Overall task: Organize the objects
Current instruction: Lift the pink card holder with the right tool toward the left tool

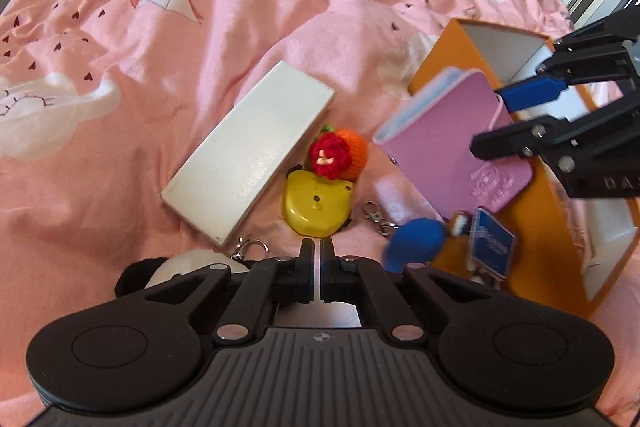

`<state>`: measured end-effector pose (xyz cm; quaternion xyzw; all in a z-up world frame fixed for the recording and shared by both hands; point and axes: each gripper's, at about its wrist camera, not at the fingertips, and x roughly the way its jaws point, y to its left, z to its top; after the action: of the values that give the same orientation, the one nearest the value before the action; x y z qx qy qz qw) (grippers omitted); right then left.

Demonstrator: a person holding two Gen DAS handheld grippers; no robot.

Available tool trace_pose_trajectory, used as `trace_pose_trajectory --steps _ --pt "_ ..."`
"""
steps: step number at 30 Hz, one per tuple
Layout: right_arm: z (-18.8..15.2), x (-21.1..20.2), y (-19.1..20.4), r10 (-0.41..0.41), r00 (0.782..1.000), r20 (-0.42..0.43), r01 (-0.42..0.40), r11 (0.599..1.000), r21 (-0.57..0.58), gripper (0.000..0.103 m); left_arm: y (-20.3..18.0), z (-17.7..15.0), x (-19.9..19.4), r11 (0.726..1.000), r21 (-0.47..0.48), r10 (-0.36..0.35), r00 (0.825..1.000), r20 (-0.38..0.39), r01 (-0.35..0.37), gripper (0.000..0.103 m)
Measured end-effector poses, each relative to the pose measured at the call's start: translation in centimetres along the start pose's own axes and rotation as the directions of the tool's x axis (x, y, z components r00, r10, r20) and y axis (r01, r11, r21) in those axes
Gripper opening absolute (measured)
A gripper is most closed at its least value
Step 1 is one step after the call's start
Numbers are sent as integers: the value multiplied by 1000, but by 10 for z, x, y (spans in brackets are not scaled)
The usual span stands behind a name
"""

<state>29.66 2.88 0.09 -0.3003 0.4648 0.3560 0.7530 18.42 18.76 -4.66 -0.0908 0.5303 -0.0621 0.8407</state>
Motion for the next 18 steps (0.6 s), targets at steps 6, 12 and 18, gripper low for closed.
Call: trace_pose_trajectory --steps 6,12,18 --pt "3 -39 14 -4 996 94 -2 998 61 34 -18 -6 -38 1000 28 14 999 33 -15 6" --pt "4 -35 30 120 987 106 -132 985 110 34 -16 -24 -55 1000 18 6 999 54 -7 34" --pt "-12 17 44 218 976 22 -218 956 197 34 -9 -39 -48 999 -4 -34 999 22 34 50"
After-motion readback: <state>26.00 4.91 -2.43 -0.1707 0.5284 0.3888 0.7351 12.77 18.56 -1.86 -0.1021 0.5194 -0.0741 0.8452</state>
